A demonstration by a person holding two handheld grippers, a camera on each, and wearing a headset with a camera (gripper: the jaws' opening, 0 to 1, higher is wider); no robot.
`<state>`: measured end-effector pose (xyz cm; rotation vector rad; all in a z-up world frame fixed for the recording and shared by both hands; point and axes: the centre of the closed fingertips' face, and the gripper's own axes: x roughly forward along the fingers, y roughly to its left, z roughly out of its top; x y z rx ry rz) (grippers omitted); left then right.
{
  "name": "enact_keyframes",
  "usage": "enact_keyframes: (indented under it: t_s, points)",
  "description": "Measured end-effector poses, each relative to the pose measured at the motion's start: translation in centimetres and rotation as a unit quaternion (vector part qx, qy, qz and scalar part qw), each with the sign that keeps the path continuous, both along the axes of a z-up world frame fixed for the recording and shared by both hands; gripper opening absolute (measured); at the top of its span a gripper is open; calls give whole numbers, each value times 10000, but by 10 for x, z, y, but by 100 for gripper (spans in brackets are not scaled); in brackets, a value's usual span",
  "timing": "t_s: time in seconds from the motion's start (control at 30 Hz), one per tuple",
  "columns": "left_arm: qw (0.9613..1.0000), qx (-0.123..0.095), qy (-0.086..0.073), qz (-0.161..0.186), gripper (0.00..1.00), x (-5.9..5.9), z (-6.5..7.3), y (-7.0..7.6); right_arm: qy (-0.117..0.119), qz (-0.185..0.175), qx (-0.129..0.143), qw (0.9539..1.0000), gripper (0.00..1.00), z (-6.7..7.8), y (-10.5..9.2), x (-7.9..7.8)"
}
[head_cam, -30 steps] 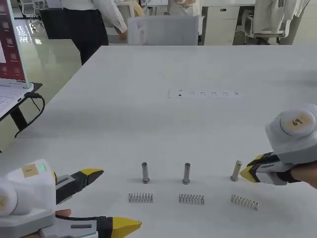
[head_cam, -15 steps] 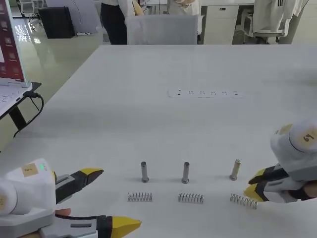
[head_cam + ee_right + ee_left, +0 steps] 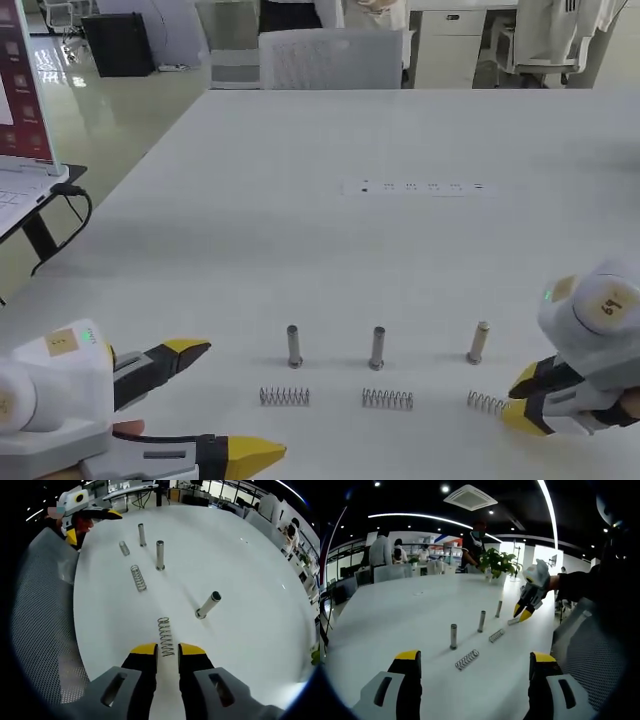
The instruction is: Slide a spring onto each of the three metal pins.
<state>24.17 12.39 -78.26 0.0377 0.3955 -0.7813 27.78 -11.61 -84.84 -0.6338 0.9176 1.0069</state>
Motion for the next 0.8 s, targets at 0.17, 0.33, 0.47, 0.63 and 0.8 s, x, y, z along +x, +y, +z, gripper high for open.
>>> enact_keyframes:
  t_s: [0.17, 0.33, 0.47, 0.63, 0.8]
  points:
    - [10000, -6, 8, 6, 86, -1, -1, 0, 30, 99, -108, 9999, 13, -3, 0, -1]
    - [10000, -20, 16, 12, 85, -2, -1, 1, 93, 151, -197, 9996, 12, -7, -2, -2]
    - [10000, -22, 17, 12, 85, -2, -1, 1, 121, 211, -226, 9994, 11, -9, -1, -3]
    - [10000, -33, 8, 3, 85, -3, 1, 0, 159, 239, -231, 9993, 9, -9, -1, -4]
    - [10000, -42, -4, 3, 85, -4, 2, 0, 174, 223, -238, 9993, 9, -9, 0, -4]
